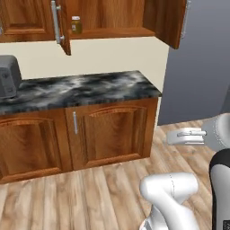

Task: Collect the turmeric, ketchup, and shaker from the cabinet and place them next to the stove.

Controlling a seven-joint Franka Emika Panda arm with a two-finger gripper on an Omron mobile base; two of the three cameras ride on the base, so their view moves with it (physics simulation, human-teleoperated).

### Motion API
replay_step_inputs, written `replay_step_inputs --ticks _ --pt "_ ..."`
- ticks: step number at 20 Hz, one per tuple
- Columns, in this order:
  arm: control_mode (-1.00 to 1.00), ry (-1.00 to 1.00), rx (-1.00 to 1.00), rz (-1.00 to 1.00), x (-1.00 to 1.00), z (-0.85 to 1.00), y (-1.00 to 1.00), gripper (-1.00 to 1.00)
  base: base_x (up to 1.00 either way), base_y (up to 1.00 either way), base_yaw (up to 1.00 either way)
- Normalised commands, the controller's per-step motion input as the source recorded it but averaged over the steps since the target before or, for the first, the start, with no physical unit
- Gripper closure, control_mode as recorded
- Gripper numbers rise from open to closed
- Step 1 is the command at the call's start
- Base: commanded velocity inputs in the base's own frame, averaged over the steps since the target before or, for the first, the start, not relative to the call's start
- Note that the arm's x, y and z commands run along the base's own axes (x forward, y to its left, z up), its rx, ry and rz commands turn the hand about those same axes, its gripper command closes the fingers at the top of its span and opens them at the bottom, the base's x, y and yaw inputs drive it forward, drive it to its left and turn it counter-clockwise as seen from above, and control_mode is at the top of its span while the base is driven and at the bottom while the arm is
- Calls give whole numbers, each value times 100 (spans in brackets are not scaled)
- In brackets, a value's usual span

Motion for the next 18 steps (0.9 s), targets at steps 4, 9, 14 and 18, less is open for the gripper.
replay_step_inputs --ticks 4,9,14,18 --pt "100 0 0 0 0 0 0 -100 100 17 -30" --pt "100 0 0 0 0 0 0 -100 100 24 -19" --pt "100 0 0 0 0 0 0 -100 100 12 -2" --pt "100 0 0 0 0 0 0 -100 100 0 1"
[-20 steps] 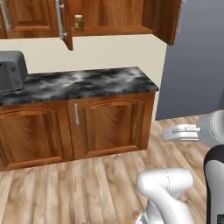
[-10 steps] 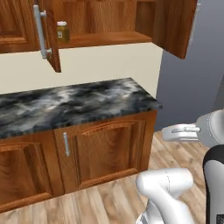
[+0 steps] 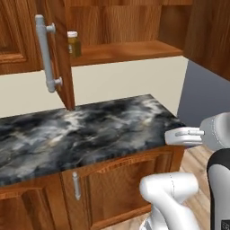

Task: Collect the turmeric, ketchup, and shaker from the cabinet and place them next to the stove.

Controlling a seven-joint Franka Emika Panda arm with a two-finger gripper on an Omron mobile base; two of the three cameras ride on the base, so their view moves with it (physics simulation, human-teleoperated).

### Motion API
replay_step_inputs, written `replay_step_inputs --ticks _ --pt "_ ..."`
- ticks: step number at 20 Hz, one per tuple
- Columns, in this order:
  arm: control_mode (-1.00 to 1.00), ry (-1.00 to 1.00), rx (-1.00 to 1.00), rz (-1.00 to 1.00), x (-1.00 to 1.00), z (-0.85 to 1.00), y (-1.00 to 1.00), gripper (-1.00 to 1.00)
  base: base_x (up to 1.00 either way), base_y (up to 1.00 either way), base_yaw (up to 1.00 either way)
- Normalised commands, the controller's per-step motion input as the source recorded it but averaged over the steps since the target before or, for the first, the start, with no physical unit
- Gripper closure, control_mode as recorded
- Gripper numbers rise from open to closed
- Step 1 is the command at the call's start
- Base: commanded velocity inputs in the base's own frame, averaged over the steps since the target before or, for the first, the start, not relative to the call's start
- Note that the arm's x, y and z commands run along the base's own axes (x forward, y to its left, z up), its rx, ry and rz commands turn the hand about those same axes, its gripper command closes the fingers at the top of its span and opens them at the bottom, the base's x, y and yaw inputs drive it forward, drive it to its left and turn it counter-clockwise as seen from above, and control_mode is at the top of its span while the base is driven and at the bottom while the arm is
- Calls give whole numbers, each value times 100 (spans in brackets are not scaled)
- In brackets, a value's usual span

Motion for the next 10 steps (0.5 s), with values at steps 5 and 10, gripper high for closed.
replay_step_inputs --ticks 5,10 --pt "100 0 0 0 0 0 0 -100 87 0 6" --pt "100 0 0 0 0 0 0 -100 66 0 18"
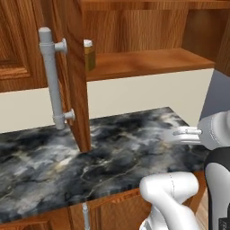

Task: Collect the turmeric, ketchup, and shaker from the cabinet and place them next to the stove.

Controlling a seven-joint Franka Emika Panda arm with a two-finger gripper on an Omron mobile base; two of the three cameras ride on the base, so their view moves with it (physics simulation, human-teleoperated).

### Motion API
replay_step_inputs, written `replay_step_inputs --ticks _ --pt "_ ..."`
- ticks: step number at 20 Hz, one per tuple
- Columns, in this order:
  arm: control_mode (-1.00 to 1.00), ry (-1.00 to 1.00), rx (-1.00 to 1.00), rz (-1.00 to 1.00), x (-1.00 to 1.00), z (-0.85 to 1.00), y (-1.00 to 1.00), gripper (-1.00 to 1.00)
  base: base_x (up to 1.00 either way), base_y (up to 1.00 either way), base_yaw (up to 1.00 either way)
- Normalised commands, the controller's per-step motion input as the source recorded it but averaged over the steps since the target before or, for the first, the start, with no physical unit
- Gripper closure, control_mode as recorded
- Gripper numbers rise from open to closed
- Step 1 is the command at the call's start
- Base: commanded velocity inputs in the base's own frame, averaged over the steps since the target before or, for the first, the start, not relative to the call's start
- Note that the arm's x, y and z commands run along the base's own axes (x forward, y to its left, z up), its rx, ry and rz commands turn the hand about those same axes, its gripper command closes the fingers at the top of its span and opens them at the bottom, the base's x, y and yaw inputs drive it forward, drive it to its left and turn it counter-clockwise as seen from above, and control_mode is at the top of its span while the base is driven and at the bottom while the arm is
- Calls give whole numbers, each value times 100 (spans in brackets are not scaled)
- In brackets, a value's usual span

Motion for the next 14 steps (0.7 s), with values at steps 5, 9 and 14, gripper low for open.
replay_step_inputs --ticks 5,9,14 --pt "100 0 0 0 0 0 0 -100 67 -4 22" --pt "100 0 0 0 0 0 0 -100 82 -2 10" --pt "100 0 0 0 0 0 0 -100 87 0 1"
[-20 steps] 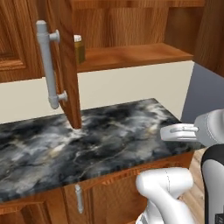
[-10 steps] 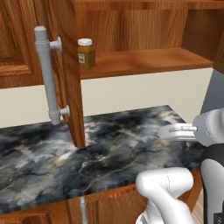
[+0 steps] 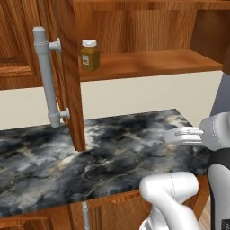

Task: Collect the turmeric, ketchup, and shaker from the cabinet and place them next to the stove.

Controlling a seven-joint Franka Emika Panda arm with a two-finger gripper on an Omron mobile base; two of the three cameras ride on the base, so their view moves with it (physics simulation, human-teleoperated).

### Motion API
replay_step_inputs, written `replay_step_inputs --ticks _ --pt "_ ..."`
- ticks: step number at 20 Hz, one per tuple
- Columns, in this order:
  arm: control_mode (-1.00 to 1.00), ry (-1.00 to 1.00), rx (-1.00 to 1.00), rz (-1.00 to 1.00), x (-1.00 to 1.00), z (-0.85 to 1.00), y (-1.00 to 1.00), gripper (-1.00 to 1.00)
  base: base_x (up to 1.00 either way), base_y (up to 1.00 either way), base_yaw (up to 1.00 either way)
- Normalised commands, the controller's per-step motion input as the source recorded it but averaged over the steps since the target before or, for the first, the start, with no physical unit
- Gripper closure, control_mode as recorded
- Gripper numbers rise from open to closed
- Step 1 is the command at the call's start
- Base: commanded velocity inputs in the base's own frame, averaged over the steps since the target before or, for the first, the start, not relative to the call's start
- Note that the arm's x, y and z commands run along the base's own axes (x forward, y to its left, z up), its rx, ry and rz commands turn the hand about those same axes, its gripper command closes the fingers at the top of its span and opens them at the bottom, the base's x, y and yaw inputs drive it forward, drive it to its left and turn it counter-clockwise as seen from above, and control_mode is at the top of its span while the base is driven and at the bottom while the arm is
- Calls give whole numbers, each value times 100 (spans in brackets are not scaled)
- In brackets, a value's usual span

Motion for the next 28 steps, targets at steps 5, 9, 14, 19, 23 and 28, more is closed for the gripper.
replay_step_inputs --ticks 5,9,14,19,23,28 --pt "100 0 0 0 0 0 0 -100 50 0 0" --pt "-100 -7 -13 0 22 24 0 -100 0 0 0" --pt "-100 -17 -27 0 20 61 0 -100 0 0 0" --pt "-100 -29 -27 3 0 53 0 -100 0 0 0" --pt "-100 -25 -17 13 0 47 -2 -100 0 0 0" --pt "-100 -13 -5 18 0 44 0 -100 0 0 0"
